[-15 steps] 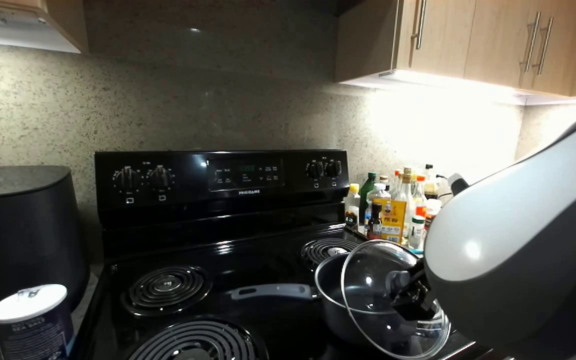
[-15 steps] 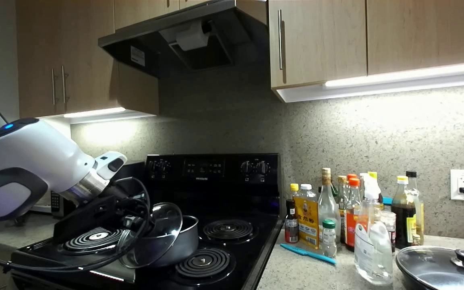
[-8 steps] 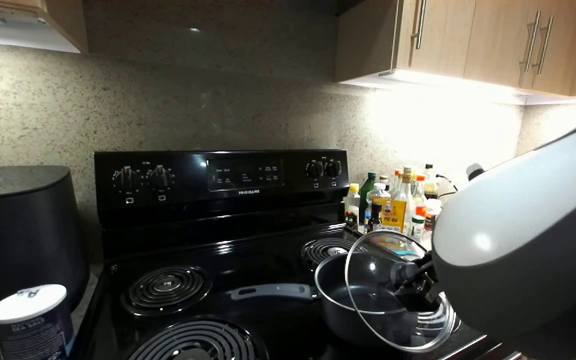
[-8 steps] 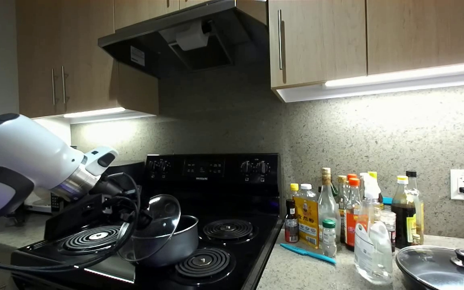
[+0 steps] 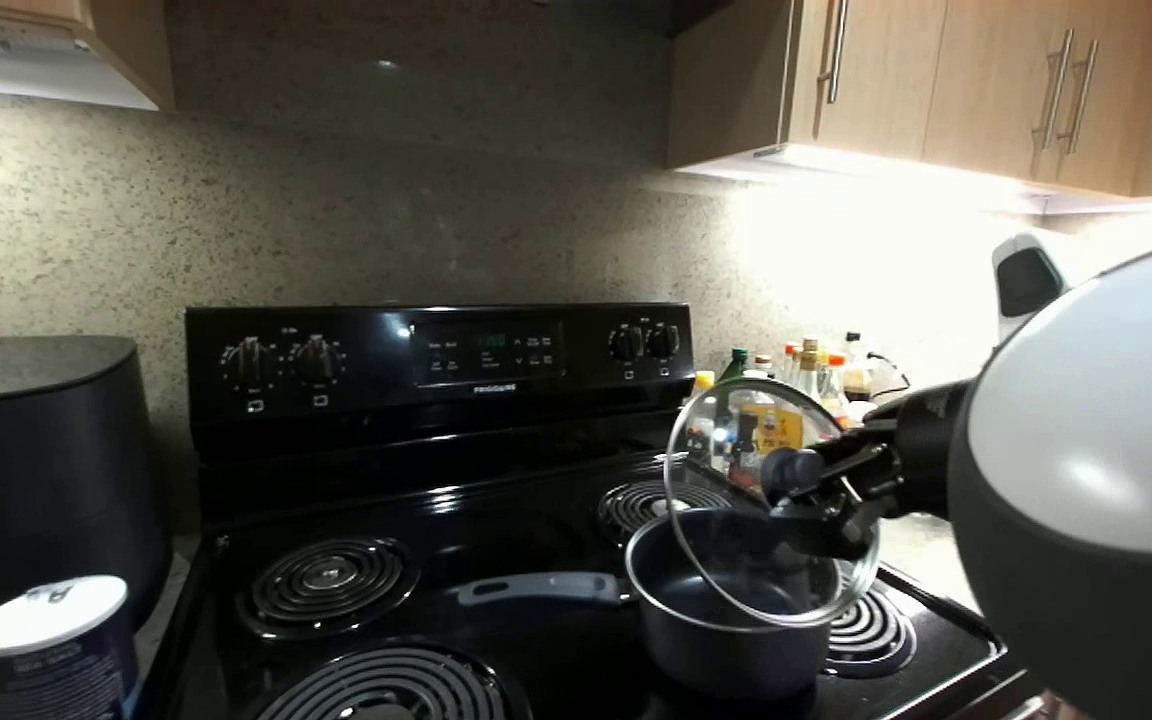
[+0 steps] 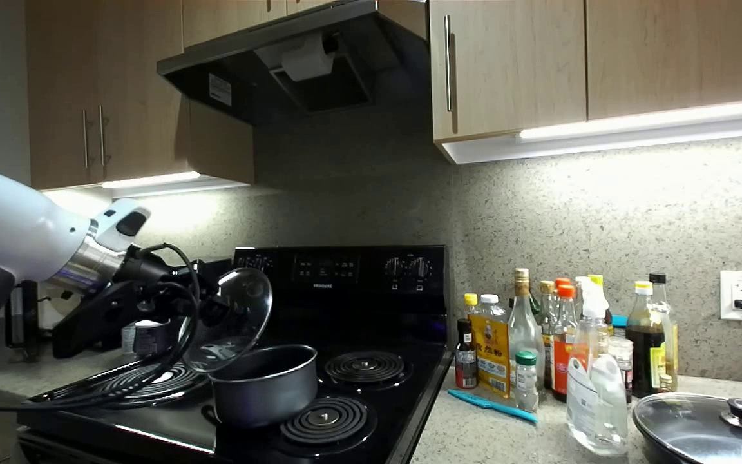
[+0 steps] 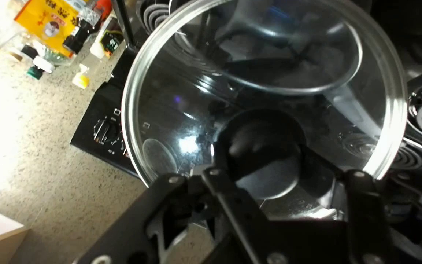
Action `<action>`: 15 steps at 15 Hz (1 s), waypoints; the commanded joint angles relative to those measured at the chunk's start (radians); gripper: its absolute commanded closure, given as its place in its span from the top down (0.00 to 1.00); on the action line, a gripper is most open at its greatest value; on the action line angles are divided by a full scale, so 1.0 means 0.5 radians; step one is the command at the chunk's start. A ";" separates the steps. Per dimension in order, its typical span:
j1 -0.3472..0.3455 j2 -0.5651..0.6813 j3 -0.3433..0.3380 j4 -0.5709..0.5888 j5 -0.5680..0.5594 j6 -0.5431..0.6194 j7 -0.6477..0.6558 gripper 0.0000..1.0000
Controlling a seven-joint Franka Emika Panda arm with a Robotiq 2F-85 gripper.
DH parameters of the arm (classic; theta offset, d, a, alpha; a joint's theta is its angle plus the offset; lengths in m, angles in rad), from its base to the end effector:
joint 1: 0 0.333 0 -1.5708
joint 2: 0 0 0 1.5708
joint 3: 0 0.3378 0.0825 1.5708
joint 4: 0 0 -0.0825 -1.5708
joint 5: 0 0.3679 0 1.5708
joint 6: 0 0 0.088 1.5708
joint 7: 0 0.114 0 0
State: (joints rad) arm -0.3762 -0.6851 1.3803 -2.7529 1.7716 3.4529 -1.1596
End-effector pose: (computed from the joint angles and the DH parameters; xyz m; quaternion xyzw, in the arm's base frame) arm 0.2598 0.1981 0.3988 0.8397 0.1829 0.4866 0.1569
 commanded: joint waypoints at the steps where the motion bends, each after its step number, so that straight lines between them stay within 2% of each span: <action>1: 0.017 -0.060 -0.028 0.009 -0.001 0.000 0.020 0.23; 2: 0.017 -0.100 -0.042 0.010 -0.002 -0.010 0.024 0.48; 4: 0.002 -0.084 -0.032 0.000 -0.002 -0.021 0.024 0.48; 5: -0.078 0.065 -0.005 0.031 -0.006 0.044 -0.069 0.23; 7: -0.233 0.270 0.077 0.073 -0.003 0.143 -0.184 0.23; 9: -0.417 0.232 0.189 0.074 0.038 0.037 -0.257 0.23; 12: -0.567 0.284 0.265 0.113 0.036 0.058 -0.324 0.23; 14: -0.582 0.287 0.266 0.138 0.047 0.058 -0.360 0.23; 15: -0.528 0.276 0.233 0.145 0.063 0.058 -0.376 0.23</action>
State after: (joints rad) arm -0.6544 -0.5554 1.5056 -2.7070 1.7706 3.4503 -1.2753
